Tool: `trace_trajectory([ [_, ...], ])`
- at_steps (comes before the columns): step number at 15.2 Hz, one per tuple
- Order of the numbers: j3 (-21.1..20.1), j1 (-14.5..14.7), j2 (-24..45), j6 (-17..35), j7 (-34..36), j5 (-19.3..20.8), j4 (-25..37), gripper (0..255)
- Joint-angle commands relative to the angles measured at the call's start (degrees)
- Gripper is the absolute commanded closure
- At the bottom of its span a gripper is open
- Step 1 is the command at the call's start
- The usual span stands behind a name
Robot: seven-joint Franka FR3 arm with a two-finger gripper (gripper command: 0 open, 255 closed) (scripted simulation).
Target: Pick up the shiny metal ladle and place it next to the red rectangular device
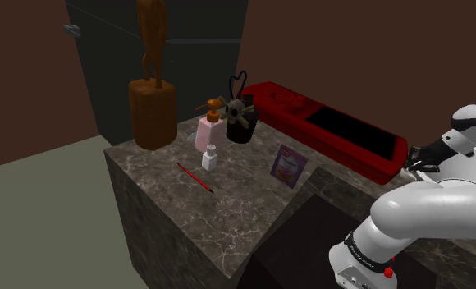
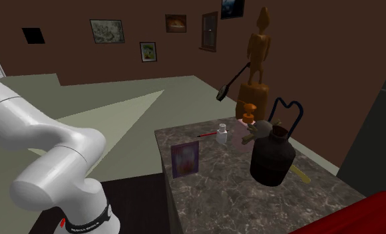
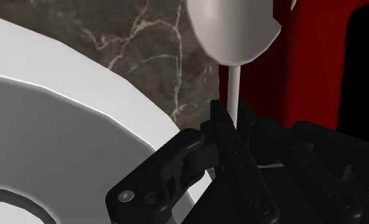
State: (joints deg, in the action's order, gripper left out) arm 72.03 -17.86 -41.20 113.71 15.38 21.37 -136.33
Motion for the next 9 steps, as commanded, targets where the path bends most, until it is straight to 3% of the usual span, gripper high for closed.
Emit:
trace_trajectory([
  [1,0.91,-1.36,5.49,5.84,-2.88,10.64,-1.76,255],
  [5,0.45,-3.76,12.78,11.27,-8.22,4.14,-3.39,255],
  [9,0.12,-4.16,13.33,11.50,-8.70,3.50,-3.45,255],
])
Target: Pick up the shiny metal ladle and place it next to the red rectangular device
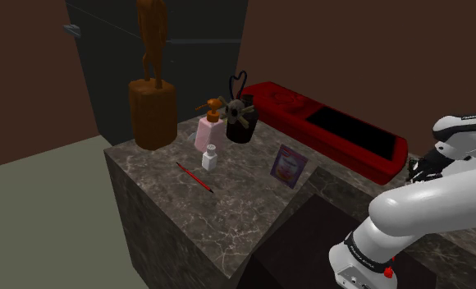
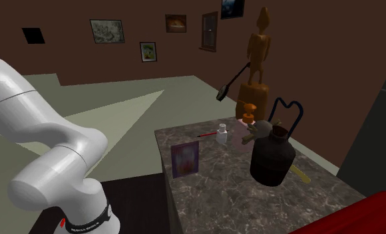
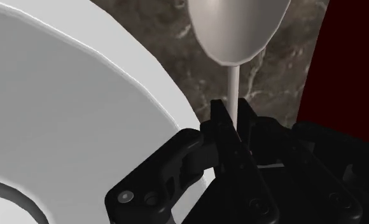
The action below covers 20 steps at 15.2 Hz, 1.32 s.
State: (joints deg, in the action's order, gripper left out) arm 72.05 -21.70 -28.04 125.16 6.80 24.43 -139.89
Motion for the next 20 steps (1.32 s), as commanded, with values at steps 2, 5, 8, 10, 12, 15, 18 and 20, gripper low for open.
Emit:
trace_trajectory([
  [2,0.07,-0.34,0.20,0.06,-0.14,0.41,0.11,255],
  [5,-0.10,-0.43,0.13,-0.07,-0.08,0.41,0.14,0],
  [8,0.09,-0.33,0.18,0.05,-0.13,0.43,0.12,0],
  [10,-3.73,-2.89,-1.85,-4.41,0.25,0.43,2.18,0],
  [12,-6.53,-4.49,-3.34,-8.25,0.42,0.20,4.27,0],
  [15,-6.53,-4.49,-3.35,-8.26,0.43,0.21,4.27,0],
  [18,-6.53,-4.48,-3.35,-8.25,0.43,0.21,4.27,0],
  [20,-6.52,-4.48,-3.34,-8.24,0.43,0.21,4.26,0],
])
